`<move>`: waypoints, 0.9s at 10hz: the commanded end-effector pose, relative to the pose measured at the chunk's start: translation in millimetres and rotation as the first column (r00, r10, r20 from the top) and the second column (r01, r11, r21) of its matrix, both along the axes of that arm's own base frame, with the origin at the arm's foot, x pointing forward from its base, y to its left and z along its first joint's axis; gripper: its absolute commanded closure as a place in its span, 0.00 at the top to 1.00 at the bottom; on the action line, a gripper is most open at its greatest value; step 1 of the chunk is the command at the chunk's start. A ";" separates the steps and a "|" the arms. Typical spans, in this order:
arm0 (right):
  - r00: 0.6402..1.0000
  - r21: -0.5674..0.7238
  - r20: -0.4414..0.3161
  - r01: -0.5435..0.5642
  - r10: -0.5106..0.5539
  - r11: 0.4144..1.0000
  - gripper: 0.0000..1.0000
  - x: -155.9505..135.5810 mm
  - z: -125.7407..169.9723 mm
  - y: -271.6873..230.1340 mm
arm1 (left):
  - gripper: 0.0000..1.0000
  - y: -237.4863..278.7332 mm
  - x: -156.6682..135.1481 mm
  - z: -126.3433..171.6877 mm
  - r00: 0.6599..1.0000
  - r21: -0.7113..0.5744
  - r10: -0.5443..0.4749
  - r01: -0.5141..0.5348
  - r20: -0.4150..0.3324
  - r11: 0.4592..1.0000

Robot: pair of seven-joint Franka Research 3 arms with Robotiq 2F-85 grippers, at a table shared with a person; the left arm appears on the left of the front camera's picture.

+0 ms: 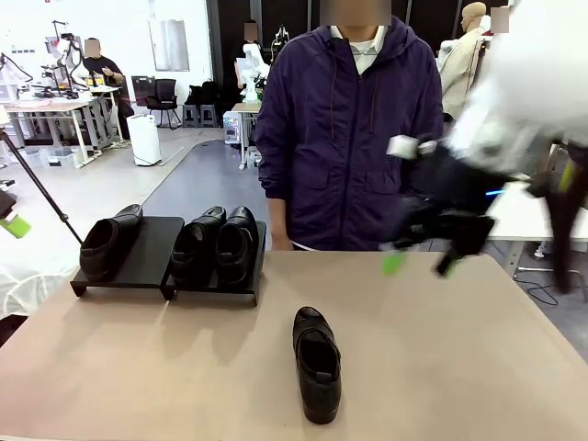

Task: Organize the shoes by placing them on the stand.
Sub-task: Pick up one Shoe and place it in the middle of the table.

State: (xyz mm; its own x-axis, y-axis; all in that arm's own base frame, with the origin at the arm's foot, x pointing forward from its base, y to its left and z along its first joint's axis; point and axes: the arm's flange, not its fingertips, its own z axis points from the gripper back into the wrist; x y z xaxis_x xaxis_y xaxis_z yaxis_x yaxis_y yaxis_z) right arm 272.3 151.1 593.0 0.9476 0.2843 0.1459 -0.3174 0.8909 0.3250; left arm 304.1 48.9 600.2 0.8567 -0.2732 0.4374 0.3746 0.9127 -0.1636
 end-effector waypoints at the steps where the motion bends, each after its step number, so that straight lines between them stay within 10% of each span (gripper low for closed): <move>1: 0.997 0.060 0.065 -0.048 0.044 0.997 1.00 -24.1 11.3 -90.0 | 1.00 1.0 -0.8 1.0 1.000 0.008 0.006 -0.006 -0.009 1.000; 6: 0.920 0.199 0.327 0.156 -0.216 0.967 1.00 -48.9 -33.4 -196.1 | 1.00 1.0 -0.8 1.0 1.000 0.008 0.006 -0.006 -0.009 1.000; 7: 0.964 0.200 0.195 0.143 -0.182 0.969 1.00 -62.2 5.5 -202.1 | 1.00 1.0 -0.8 1.0 1.000 0.008 0.006 -0.006 -0.009 1.000; 9: 0.964 0.200 0.195 0.143 -0.182 0.969 1.00 -62.2 5.5 -202.1 | 1.00 1.0 -0.8 1.0 1.000 0.008 0.006 -0.006 -0.009 1.000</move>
